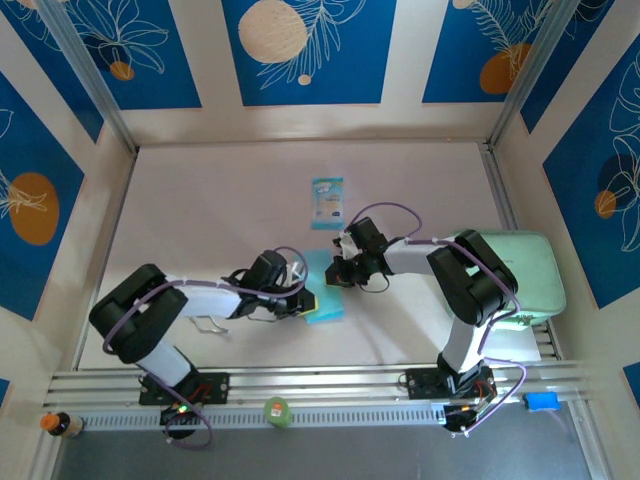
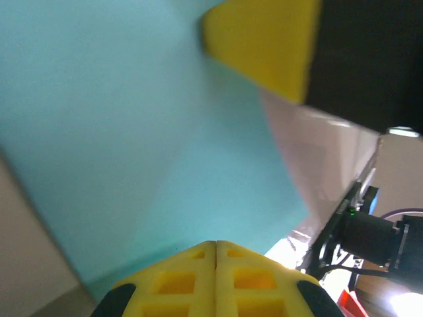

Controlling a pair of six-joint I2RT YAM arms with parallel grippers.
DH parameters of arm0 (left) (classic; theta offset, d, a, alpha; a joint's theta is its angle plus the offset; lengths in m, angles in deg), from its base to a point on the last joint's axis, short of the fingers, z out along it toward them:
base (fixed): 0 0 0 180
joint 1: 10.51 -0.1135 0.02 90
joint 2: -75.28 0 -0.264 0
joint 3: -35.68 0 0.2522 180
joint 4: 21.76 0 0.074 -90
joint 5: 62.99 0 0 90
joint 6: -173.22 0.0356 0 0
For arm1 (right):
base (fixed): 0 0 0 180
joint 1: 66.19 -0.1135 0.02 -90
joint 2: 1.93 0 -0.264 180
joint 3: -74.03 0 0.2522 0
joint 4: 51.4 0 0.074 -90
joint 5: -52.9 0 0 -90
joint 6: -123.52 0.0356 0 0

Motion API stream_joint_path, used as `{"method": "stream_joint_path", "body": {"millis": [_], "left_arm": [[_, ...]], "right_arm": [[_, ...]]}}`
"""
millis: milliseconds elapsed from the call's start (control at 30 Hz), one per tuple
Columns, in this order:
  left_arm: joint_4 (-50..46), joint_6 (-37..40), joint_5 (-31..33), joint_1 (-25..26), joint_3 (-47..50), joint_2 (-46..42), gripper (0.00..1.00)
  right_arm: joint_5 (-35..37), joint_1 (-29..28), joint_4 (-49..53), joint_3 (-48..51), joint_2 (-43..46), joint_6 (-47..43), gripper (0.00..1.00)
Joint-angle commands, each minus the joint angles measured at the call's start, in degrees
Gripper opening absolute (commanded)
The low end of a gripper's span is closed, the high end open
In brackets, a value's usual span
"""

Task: Fold a paper plane with a square sheet of paper (pick it up from the middle)
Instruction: First fold the square sheet of paper in half at the center of the table.

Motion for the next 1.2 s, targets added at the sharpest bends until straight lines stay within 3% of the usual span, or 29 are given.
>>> {"method": "stream_joint_path", "body": {"millis": [0, 167, 367, 567, 800, 933, 1167], "left_arm": [[2.53, -0.70, -0.66, 0.66, 3.46, 2.24, 0.05], [1.95, 0.71, -1.71, 1.74, 7.24, 1.18, 0.05], [-15.89, 9.91, 3.65, 4.23, 3.09, -5.13, 0.05], [-24.10, 13.77, 8.00, 6.12, -0.91, -7.18, 0.05], [-21.80, 9.26, 14.50, 5.05, -1.48, -16.20, 0.06], [-17.34, 8.54, 9.16, 0.92, -4.86, -10.46, 0.05], [-11.67, 7.31, 9.62, -2.74, -7.74, -1.94, 0.06]], "right_arm": [[4.11, 0.17, 4.91, 2.13, -1.11, 0.25, 0.00], [4.20, 0.24, 4.94, 2.29, -1.12, 0.25, 0.00], [4.31, 0.24, 4.91, 2.29, -1.29, 0.38, 0.00], [4.19, 0.26, 5.02, 2.16, -1.30, 0.42, 0.00], [4.20, 0.15, 5.08, 2.22, -1.12, 0.33, 0.00], [4.00, 0.06, 5.26, 1.99, -1.30, 0.25, 0.00], [4.22, 0.02, 5.26, 2.13, -1.12, 0.25, 0.00]]}}
